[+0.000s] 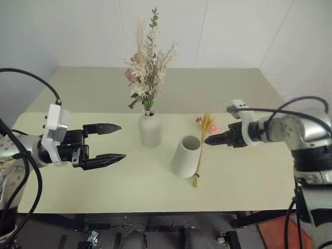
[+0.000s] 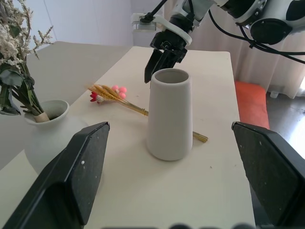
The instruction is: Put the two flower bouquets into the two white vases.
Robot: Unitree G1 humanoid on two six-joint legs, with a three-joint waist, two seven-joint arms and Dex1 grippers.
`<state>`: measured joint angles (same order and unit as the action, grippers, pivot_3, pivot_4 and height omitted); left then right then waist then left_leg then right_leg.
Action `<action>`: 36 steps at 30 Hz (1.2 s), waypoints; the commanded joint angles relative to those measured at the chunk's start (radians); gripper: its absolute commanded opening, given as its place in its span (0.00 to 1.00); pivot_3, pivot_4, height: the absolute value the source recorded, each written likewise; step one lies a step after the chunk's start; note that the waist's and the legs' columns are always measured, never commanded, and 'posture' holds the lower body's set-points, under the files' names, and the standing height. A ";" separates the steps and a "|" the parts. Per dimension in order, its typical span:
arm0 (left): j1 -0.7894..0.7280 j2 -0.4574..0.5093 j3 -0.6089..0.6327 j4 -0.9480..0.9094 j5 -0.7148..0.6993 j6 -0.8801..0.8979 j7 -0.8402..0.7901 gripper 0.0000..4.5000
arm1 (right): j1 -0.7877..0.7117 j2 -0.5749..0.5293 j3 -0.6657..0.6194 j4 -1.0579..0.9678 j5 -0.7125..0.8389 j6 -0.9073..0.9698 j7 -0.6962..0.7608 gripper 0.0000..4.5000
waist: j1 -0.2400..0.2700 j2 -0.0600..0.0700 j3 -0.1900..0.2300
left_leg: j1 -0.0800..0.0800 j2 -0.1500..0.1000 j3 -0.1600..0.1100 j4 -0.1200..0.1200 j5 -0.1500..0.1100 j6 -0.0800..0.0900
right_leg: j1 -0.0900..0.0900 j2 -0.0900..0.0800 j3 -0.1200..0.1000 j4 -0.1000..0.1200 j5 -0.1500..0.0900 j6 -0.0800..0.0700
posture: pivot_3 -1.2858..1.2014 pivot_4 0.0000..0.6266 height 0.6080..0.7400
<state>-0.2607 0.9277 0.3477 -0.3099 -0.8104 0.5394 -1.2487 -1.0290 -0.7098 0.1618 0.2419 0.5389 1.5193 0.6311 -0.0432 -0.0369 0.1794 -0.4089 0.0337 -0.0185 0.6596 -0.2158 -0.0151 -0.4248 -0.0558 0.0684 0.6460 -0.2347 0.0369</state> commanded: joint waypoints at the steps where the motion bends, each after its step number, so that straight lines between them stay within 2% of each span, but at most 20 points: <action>1: 0.004 0.016 0.008 -0.016 0.010 -0.022 -0.008 0.99 | -0.092 0.042 0.028 0.123 -0.064 0.027 -0.038 1.00 | 0.000 0.000 0.000 | 0.000 0.000 0.000 0.000 0.000 0.000 | 0.000 0.000 0.000 0.000 0.000 0.000 | 0.52 0.24 1.00; 6: 0.014 0.012 0.014 -0.022 0.018 -0.026 -0.001 0.99 | -0.148 0.123 0.101 0.239 -0.141 -0.013 -0.057 1.00 | -0.002 0.000 0.000 | 0.001 0.000 0.000 0.000 0.000 0.000 | 0.000 0.000 0.000 0.001 0.000 0.000 | 0.52 0.24 1.00; 10: 0.032 0.004 0.021 -0.040 0.020 -0.029 0.016 0.99 | -0.120 0.186 0.180 0.181 -0.220 -0.090 -0.107 1.00 | -0.005 0.001 0.000 | 0.000 0.000 0.000 0.000 0.000 0.000 | -0.001 0.000 0.000 0.001 0.000 0.000 | 0.52 0.24 1.00; 14: 0.039 0.001 0.021 -0.051 0.015 -0.028 0.026 0.99 | -0.079 0.204 0.240 0.095 -0.268 -0.146 -0.119 1.00 | -0.005 0.001 0.000 | 0.000 0.000 0.000 0.000 0.000 0.000 | -0.001 0.000 0.000 0.001 0.000 0.000 | 0.52 0.24 1.00; 17: 0.033 0.000 0.020 -0.051 0.014 -0.029 0.032 1.00 | -0.054 0.212 0.236 0.070 -0.286 -0.147 -0.126 0.86 | -0.003 0.001 0.000 | 0.000 0.000 0.000 0.000 0.000 0.000 | -0.001 0.000 0.000 0.001 0.000 0.000 | 0.52 0.24 1.00; 28: 0.026 0.004 0.020 -0.040 0.017 -0.036 0.030 1.00 | 0.017 0.102 0.222 0.035 -0.326 -0.177 -0.093 0.00 | -0.003 0.001 0.000 | 0.001 0.000 -0.001 0.000 0.000 0.000 | -0.001 0.000 -0.001 0.001 0.000 0.000 | 0.52 0.24 1.00; 32: 0.019 0.005 0.014 -0.032 0.021 -0.039 0.027 1.00 | 0.039 0.049 0.155 0.000 -0.331 -0.227 -0.084 0.00 | -0.002 0.001 0.000 | 0.000 0.000 0.000 0.000 0.000 0.000 | -0.001 0.000 0.000 0.001 0.000 0.000 | 0.52 0.24 1.00; 36: 0.000 0.005 0.001 -0.014 0.026 -0.045 0.015 1.00 | 0.078 0.019 0.002 -0.056 -0.305 -0.334 -0.080 0.00 | -0.002 0.001 0.000 | 0.000 0.000 0.000 -0.001 0.000 0.000 | -0.001 0.000 0.000 0.001 0.000 0.000 | 0.52 0.24 1.00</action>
<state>-0.2393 0.9262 0.3433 -0.3253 -0.7835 0.5204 -1.2271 -0.9486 -0.6637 0.2475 0.2458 0.2221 1.2512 0.5498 -0.0448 -0.0362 0.1797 -0.4086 0.0339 -0.0189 0.6590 -0.2159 -0.0151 -0.4254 -0.0557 0.0679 0.6470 -0.2347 0.0371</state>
